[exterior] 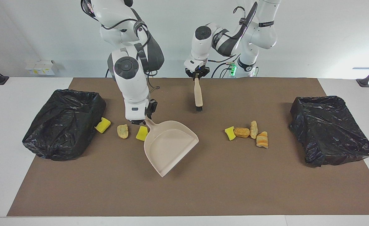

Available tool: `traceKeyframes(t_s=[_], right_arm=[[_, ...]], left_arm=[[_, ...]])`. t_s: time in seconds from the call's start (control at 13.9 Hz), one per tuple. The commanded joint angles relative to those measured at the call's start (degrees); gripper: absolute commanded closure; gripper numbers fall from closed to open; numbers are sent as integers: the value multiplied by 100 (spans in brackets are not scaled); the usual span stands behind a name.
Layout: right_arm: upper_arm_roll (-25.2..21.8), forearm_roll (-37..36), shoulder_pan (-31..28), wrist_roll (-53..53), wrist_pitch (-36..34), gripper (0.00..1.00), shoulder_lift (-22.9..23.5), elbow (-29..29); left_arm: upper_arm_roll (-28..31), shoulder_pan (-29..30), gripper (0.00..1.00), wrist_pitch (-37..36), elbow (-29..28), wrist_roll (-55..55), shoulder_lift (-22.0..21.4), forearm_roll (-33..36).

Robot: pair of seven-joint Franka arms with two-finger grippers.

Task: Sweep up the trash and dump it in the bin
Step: 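Move the dustpan toward the bread while the left gripper grasps the brush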

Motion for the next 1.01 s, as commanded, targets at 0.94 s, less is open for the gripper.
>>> traceKeyframes(t_s=[0.94], right_arm=[[91, -1277, 214, -3165, 1111, 100, -591, -1927]], left_arm=[[-16, 5019, 100, -1160, 1943, 4927, 600, 1727]])
